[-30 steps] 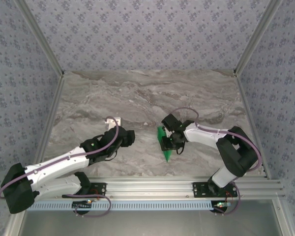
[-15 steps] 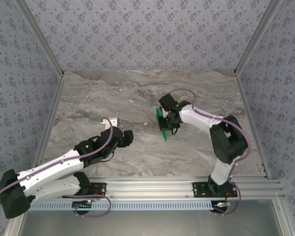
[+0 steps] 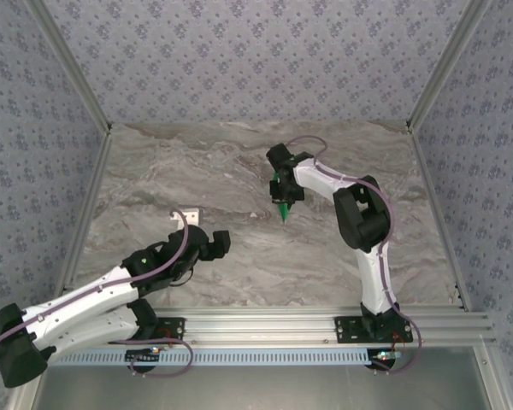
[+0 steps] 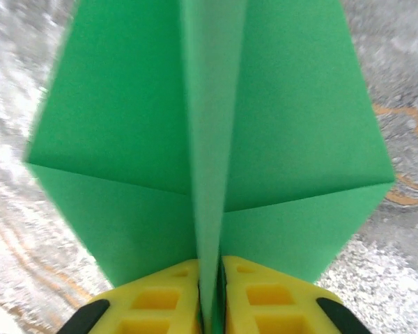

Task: Fold a paper plane with a square sheet of paper (fold left side to right side)
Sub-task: Place the paper plane at the center of the table.

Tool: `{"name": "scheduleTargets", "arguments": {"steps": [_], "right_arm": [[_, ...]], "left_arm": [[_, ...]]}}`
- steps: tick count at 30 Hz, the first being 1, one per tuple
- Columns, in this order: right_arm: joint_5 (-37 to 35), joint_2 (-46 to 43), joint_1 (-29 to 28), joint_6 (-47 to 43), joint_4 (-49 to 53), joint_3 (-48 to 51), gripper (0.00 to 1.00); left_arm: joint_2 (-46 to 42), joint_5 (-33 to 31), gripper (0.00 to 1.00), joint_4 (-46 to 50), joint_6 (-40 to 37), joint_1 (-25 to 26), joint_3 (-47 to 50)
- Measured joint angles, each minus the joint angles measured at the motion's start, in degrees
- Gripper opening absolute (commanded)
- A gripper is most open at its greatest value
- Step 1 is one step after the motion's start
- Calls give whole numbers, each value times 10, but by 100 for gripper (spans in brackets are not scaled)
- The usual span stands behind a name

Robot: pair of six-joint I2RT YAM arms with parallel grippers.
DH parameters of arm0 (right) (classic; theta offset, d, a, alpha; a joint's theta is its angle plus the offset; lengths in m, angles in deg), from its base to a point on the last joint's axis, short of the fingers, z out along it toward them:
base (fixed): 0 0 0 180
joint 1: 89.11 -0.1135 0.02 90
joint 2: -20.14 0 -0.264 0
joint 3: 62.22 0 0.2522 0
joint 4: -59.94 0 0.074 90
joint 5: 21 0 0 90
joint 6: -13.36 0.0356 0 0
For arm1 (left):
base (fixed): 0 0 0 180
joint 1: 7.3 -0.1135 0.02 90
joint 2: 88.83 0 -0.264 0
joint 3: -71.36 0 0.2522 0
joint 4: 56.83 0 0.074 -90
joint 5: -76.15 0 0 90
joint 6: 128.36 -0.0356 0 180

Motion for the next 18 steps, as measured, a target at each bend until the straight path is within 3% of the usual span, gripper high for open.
{"name": "scheduleTargets", "arguments": {"steps": [14, 18], "right_arm": [[-2, 6, -1, -5, 26, -14, 29], [-9, 6, -4, -13, 37, -16, 36]], "left_arm": [[16, 6, 98, 0, -19, -3, 0], [17, 8, 98, -1, -23, -13, -1]]}}
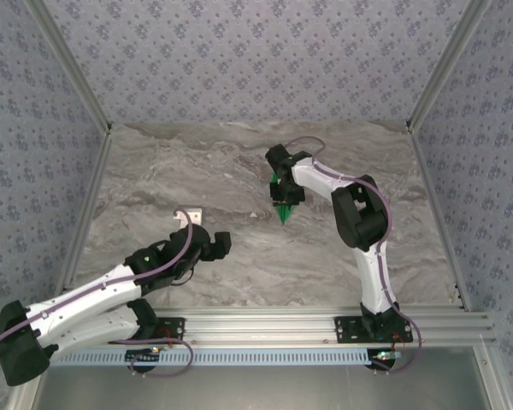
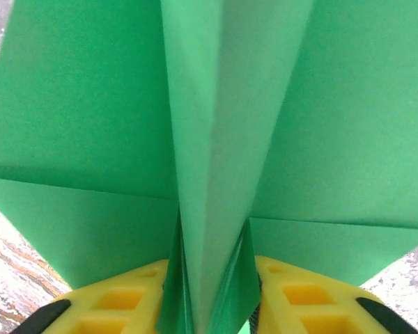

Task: Fold a paper plane with a square sheet of paper (fold left side to right side)
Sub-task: Place the paper plane at the center of the table, then reset both arms

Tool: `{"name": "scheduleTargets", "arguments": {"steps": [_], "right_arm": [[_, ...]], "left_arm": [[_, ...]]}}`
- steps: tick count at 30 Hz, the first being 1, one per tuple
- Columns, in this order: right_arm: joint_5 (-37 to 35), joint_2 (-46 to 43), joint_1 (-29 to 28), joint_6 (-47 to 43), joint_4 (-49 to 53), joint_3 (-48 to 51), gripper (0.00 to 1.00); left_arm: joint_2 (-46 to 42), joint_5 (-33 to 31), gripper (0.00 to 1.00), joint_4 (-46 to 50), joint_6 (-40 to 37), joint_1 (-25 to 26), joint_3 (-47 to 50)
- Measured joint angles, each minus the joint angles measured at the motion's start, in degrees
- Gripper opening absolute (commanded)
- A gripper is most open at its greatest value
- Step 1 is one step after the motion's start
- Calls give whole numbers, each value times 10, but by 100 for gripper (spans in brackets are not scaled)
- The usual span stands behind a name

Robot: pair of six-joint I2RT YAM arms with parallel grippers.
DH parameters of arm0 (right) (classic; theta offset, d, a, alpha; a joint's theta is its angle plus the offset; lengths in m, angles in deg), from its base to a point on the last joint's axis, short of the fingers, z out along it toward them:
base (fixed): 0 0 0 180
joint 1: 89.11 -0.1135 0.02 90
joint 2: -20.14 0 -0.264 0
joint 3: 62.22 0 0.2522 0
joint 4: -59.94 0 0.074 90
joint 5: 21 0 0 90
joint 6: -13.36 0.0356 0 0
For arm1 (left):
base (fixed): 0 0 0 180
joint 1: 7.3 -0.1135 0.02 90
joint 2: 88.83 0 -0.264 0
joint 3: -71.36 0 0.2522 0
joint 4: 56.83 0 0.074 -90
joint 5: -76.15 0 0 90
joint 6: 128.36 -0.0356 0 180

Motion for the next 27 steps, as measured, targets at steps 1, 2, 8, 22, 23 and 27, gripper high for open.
{"name": "scheduleTargets", "arguments": {"steps": [1, 2, 8, 22, 23, 27], "right_arm": [[-2, -1, -2, -2, 3, 0, 38], [-3, -2, -3, -5, 6, 0, 40], [-9, -52, -9, -19, 20, 8, 51], [-65, -499, 98, -92, -94, 307, 100], [-71, -521, 122, -99, -112, 335, 100], [-86, -586, 236, -125, -214, 471, 100]], "left_arm": [[0, 3, 98, 0, 0, -6, 0], [0, 8, 98, -1, 0, -15, 0], [-1, 72, 98, -15, 0, -115, 0], [-12, 95, 98, -39, -68, -393, 0], [-4, 73, 98, -47, -81, -395, 0], [37, 4, 98, -117, -159, -395, 14]]}}
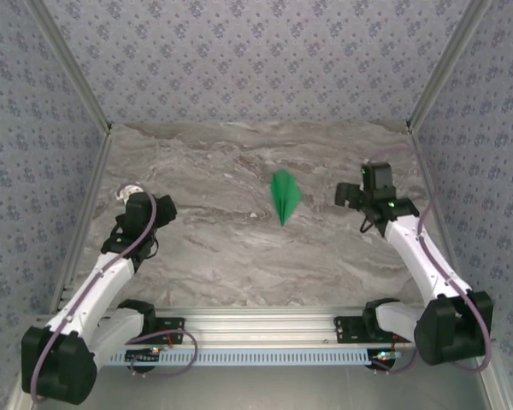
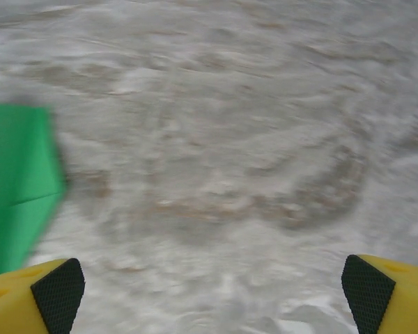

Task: Fold a paper plane with a square sheet of paper (fold left side to right side)
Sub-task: Reset both arms

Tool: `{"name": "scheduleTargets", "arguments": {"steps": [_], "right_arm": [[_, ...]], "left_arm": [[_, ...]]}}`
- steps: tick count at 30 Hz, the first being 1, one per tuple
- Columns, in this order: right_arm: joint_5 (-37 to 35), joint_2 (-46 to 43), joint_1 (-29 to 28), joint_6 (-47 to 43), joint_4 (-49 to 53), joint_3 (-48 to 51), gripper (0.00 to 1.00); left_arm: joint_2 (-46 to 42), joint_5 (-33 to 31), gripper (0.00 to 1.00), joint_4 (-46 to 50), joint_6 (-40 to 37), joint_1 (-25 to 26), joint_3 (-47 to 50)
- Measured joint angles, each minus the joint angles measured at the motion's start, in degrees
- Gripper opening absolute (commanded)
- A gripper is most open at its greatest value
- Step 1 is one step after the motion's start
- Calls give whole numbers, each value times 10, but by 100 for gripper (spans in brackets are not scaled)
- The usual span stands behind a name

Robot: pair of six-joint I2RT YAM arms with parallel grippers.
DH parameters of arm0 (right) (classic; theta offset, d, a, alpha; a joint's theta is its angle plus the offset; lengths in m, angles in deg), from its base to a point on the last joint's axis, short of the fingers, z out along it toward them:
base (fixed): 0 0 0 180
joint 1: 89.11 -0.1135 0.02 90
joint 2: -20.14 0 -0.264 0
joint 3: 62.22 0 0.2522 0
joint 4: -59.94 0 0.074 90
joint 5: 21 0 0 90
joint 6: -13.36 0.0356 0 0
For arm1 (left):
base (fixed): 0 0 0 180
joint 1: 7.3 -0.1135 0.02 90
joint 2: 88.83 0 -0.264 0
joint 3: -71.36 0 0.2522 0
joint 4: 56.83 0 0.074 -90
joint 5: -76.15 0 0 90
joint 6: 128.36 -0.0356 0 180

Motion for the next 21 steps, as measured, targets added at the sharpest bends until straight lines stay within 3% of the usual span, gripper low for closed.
{"name": "scheduleTargets", "arguments": {"steps": [4, 7, 15, 21], "right_arm": [[20, -6, 92, -26, -140, 132, 100], [37, 10, 120, -41, -260, 212, 100], [79, 120, 122, -75, -549, 275, 100], [96, 207, 109, -97, -665, 274, 100]], "left_arm": [[38, -41, 98, -63, -64, -2, 33], [61, -54, 98, -110, -108, -9, 51], [120, -19, 98, -343, -189, -55, 165], [162, 59, 98, -478, -212, -109, 181]]}}
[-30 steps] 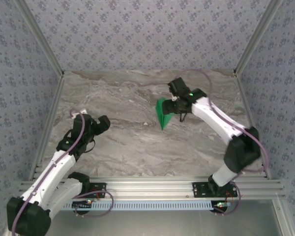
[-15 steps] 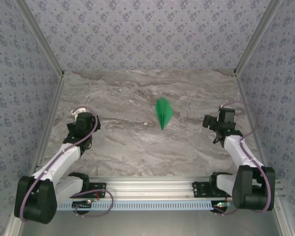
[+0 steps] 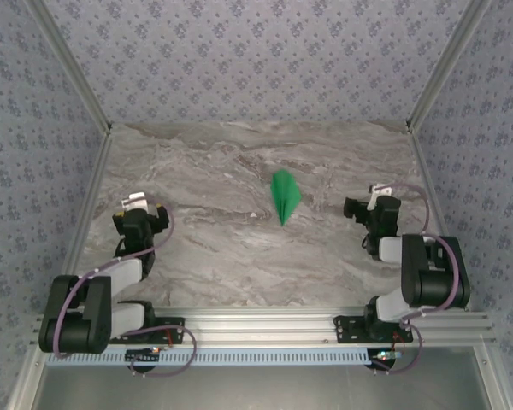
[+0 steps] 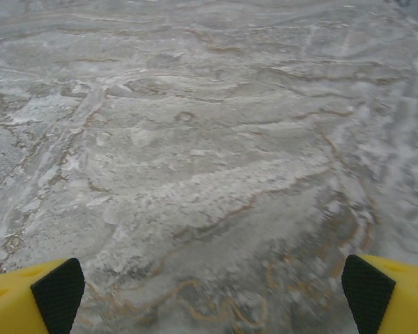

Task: Fold a paper plane with a square sheet of paper (fold left side to right side)
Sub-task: Reset both arms

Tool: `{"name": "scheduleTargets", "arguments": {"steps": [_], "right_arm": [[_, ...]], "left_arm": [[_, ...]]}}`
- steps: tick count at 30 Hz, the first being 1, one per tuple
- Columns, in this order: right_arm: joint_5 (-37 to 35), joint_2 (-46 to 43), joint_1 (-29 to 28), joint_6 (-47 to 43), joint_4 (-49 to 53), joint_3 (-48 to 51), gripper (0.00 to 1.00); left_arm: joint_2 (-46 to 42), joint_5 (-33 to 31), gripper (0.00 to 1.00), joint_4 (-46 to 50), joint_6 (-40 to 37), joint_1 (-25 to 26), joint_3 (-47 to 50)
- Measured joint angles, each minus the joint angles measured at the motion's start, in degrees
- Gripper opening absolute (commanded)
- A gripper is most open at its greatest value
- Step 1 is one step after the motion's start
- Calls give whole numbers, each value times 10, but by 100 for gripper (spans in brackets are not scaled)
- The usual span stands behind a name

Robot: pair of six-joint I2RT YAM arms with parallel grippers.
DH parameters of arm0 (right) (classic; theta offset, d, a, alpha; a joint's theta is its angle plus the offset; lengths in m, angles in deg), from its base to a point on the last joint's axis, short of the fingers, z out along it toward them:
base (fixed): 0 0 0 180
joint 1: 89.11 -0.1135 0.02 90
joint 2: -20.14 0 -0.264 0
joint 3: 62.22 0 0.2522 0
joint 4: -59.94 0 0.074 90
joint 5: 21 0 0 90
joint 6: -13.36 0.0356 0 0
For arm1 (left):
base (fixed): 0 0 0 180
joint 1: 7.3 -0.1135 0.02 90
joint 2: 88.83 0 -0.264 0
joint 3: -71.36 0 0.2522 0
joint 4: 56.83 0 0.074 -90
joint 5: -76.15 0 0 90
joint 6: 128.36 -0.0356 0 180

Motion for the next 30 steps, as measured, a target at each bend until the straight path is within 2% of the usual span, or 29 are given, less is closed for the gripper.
{"name": "scheduleTargets", "arguments": {"steps": [4, 7, 9, 15, 30], "right_arm": [[3, 9, -5, -10, -18, 0, 100], [3, 9, -5, -12, -28, 0, 100], [3, 9, -6, -14, -30, 0, 100], [1, 9, -15, -23, -32, 0, 100], [-1, 9, -22, -30, -32, -1, 100]], "left_arm": [[51, 57, 98, -70, -2, -28, -2], [141, 92, 98, -131, -2, -39, -14], [176, 113, 98, -113, -4, -44, -34], [182, 130, 98, -100, -4, -44, -80], [182, 154, 98, -78, -21, -41, -89]]}}
